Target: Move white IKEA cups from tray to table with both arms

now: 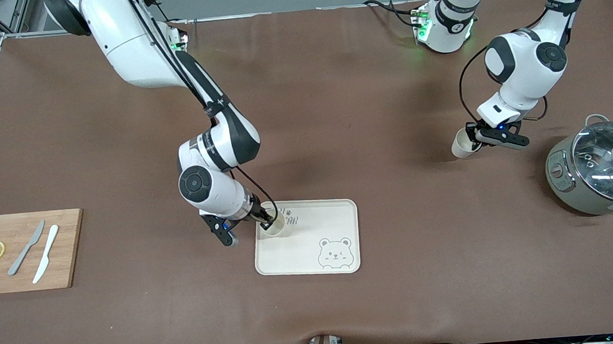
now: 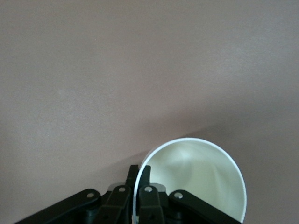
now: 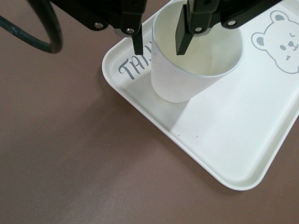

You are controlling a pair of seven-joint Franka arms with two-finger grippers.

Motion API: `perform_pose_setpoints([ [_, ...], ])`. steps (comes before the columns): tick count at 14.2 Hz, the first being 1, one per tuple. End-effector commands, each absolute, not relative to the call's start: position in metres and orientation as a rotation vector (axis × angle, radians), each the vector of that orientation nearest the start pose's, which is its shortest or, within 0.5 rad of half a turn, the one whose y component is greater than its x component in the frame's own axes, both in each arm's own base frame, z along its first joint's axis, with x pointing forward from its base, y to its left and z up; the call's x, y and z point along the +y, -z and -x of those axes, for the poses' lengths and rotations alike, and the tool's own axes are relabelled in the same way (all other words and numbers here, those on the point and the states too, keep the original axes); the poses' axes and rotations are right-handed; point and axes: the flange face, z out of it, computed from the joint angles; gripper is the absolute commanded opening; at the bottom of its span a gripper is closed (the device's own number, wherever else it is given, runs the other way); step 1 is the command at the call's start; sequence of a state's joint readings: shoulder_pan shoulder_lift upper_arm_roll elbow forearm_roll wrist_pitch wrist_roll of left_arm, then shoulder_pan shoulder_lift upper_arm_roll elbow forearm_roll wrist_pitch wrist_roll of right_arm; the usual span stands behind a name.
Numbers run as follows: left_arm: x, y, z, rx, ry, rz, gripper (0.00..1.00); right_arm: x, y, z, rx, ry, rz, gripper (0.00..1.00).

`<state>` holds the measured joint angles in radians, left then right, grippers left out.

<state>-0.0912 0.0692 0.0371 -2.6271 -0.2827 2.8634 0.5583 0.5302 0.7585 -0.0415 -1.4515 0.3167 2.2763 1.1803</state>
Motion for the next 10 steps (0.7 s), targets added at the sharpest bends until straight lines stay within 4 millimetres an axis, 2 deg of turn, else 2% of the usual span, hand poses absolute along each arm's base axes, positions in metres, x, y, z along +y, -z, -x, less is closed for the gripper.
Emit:
perform_pose_setpoints([
  [1, -0.006, -0.232, -0.448, 0.569, 0.315, 3.121, 0.0, 0.359, -0.241, -0.643, 1.267, -0.176, 2.637, 0.19],
  [3, -0.005, -0.23, -0.449, 0.563, 0.31, 3.123, 0.0, 0.359, -0.241, -0.642, 1.26, -0.177, 2.642, 0.04],
  [6, -0.005, -0.226, -0.45, 0.556, 0.299, 3.128, 0.0, 0.357, -0.245, -0.644, 1.259, -0.173, 2.641, 0.0],
  [10, -0.007, -0.225, -0.456, 0.551, 0.305, 3.132, 0.0, 0.348, -0.266, -0.654, 1.267, -0.214, 2.644, 0.0],
])
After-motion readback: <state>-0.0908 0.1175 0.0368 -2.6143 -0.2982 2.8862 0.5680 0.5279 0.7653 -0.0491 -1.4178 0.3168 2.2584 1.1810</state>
